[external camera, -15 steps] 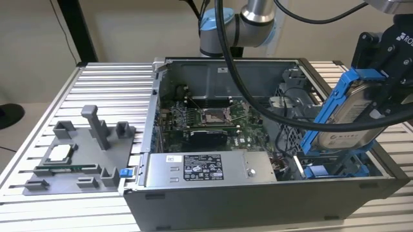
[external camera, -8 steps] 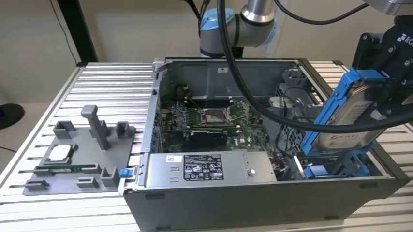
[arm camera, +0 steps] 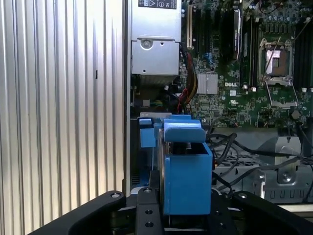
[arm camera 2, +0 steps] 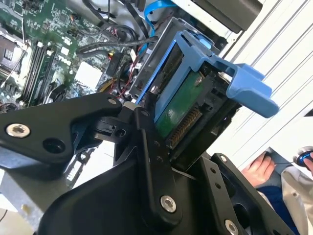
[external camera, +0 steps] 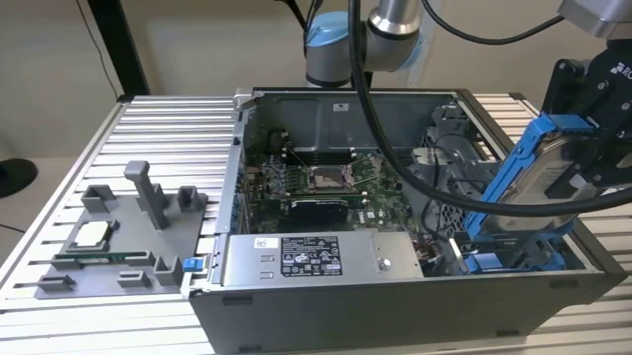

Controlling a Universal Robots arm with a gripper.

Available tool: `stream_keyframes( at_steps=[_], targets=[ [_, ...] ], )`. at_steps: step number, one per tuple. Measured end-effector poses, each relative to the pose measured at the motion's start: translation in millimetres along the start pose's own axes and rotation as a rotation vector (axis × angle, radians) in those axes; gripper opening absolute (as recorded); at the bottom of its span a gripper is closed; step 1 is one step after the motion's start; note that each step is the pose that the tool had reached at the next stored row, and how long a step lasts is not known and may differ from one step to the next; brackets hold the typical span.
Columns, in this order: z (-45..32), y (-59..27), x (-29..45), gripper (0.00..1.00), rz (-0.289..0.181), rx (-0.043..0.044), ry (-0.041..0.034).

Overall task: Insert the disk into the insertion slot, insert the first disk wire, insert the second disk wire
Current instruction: 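Insert the disk into the insertion slot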

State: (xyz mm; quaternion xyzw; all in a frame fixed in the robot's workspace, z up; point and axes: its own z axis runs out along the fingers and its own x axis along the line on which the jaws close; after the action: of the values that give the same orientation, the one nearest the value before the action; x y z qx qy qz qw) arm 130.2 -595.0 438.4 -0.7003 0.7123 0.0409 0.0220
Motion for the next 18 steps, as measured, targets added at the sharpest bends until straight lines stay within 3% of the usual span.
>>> stream_keyframes(
  at_steps=[18],
  targets=[
    [30.4,-4.2,2.9,0.00,0.000,-0.0008,-0.0186]
  ],
)
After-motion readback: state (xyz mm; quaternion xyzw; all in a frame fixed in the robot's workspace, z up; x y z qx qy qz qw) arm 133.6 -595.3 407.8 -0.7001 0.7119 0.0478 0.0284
